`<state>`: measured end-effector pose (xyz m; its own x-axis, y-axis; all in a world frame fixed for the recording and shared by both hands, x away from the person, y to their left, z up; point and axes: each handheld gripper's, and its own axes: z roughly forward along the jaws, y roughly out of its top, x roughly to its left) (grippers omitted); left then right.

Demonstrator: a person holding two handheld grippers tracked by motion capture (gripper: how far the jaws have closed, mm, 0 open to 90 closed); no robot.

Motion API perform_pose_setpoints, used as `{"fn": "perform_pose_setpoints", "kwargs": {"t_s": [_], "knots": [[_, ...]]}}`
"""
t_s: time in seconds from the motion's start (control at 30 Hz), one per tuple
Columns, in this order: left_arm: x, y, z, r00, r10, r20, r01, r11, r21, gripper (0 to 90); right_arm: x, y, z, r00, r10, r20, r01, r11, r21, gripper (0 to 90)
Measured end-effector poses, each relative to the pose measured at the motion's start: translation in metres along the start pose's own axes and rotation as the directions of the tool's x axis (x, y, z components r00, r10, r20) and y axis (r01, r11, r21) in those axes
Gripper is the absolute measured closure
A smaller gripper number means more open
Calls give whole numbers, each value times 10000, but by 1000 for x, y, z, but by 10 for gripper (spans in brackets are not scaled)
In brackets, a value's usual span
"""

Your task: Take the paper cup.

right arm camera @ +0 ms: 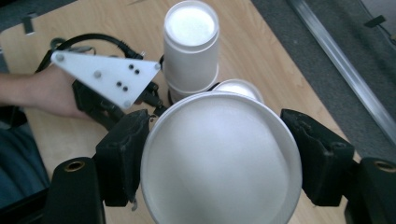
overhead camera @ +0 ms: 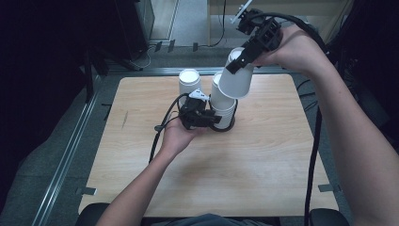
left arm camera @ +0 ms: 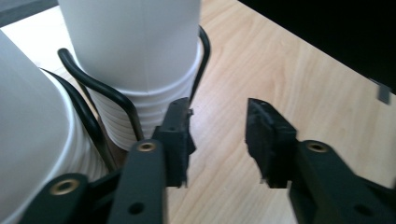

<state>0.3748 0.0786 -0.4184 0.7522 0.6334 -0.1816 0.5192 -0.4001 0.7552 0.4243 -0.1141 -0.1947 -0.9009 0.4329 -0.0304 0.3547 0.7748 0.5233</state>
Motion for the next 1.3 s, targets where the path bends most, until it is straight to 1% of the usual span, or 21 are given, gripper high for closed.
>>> {"fn": "perform_pose_setpoints", "kwargs": {"t_s": [0.03,0.1,0.2,0.27,0.3,0.37,0.4,0.43,0.5,0.53,0.57,0.67,0.7,0.8,0.87,1.0,1.03,1.1,1.17,1.23,1.3], "knots": [[1,-3,-4,9995,126,303,-126,9999,-8,562,2,-3,0,10000,-47,17,47,10000,-11,268],[2,-5,-7,9985,251,477,-254,9997,68,534,5,-9,2,10000,-77,-21,77,9999,69,268],[4,-9,-13,9952,487,847,-486,9988,-33,491,9,-19,7,9996,-117,-258,119,9999,75,267],[7,-12,-16,9909,498,1250,-484,9987,-141,469,13,-26,12,9993,-241,-296,246,9996,169,267],[8,-13,-17,9896,506,1348,-495,9987,-121,459,15,-29,14,9989,-273,-370,280,9994,182,267],[10,-17,-20,9864,667,1506,-665,9978,-61,458,18,-37,20,9981,-351,-497,358,9993,134,267],[10,-17,-20,9864,667,1506,-665,9978,-61,460,19,-40,22,9979,-369,-536,378,9992,152,267],[11,-21,-23,9826,871,1643,-892,9960,56,459,20,-45,26,9972,-374,-651,383,9992,138,266],[14,-25,-26,9788,978,1800,-993,9951,-5,450,23,-53,33,9954,-518,-810,527,9986,94,267],[14,-25,-26,9788,978,1800,-993,9951,-5,441,23,-53,33,9954,-518,-810,527,9986,94,267],[16,-29,-29,9755,964,1980,-959,9953,-121,435,26,-61,40,9949,-507,-871,517,9986,93,266],[18,-34,-32,9722,1160,2036,-1150,9932,-169,418,30,-72,51,9930,-562,-1043,558,9984,-67,266],[18,-35,-33,9705,1212,2085,-1234,9924,-29,411,31,-75,55,9920,-587,-1118,583,9983,-71,266],[16,-38,-34,9637,1691,2064,-1752,9845,115,390,34,-85,69,9894,-674,-1283,666,9977,-107,265],[16,-41,-35,9601,1872,2077,-1924,9813,51,370,36,-92,78,9880,-688,-1379,669,9976,-189,265],[21,-46,-34,9586,1375,2492,-1461,9891,163,337,39,-105,94,9846,-678,-1609,631,9974,-340,265],[22,-47,-33,9568,1283,2609,-1379,9903,187,328,39,-108,97,9837,-716,-1649,662,9971,-382,265],[23,-50,-32,9541,1226,2732,-1360,9902,307,297,40,-114,105,9822,-695,-1746,633,9972,-408,265],[22,-52,-30,9529,1286,2747,-1470,9880,476,272,41,-121,112,9809,-740,-1800,666,9967,-468,264],[21,-54,-30,9516,1340,2766,-1530,9871,480,246,42,-127,119,9798,-675,-1881,586,9969,-524,264],[21,-56,-29,9510,1269,2818,-1459,9882,476,224,43,-133,126,9783,-633,-1972,522,9968,-609,264]]}}
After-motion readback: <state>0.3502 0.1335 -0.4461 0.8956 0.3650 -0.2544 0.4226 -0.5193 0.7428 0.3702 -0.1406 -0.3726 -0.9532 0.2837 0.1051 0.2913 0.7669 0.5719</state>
